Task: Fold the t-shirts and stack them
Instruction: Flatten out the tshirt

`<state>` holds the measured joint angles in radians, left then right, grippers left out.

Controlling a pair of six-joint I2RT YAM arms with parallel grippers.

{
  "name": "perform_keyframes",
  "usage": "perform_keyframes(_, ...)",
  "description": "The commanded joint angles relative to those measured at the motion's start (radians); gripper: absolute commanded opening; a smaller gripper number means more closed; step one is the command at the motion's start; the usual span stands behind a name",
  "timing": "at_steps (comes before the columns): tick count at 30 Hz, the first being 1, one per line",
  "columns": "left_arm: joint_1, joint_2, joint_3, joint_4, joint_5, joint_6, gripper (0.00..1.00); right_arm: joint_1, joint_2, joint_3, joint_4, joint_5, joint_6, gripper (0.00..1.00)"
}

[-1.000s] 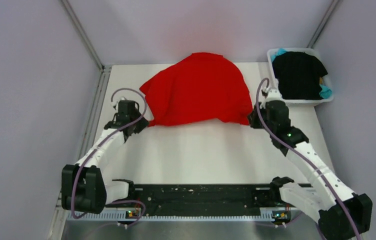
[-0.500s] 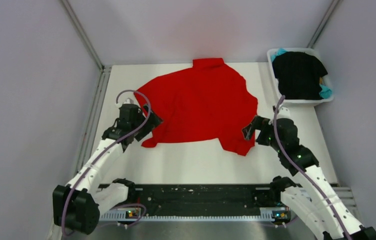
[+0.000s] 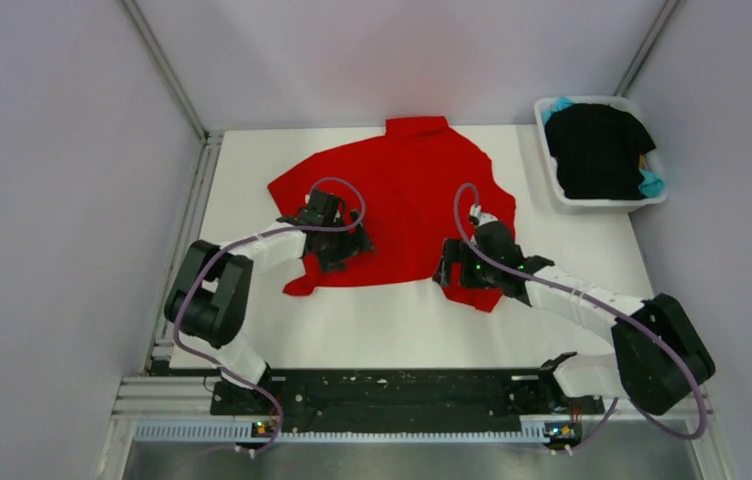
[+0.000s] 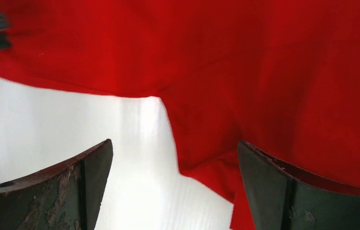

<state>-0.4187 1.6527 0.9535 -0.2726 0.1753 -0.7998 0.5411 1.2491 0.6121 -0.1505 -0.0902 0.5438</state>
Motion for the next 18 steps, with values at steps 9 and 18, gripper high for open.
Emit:
perform_keyframes(9, 0.077, 0.024, -0.047, 0.003, -0.077, -0.007, 0.99, -0.028, -0.243, -0.067, -0.503, 0.458, 0.243, 0.99)
perform_keyframes(18, 0.075, -0.007, -0.063, 0.028, -0.031, -0.001, 0.99, -0.031, -0.708, -0.092, -0.381, 0.292, 0.166, 0.99)
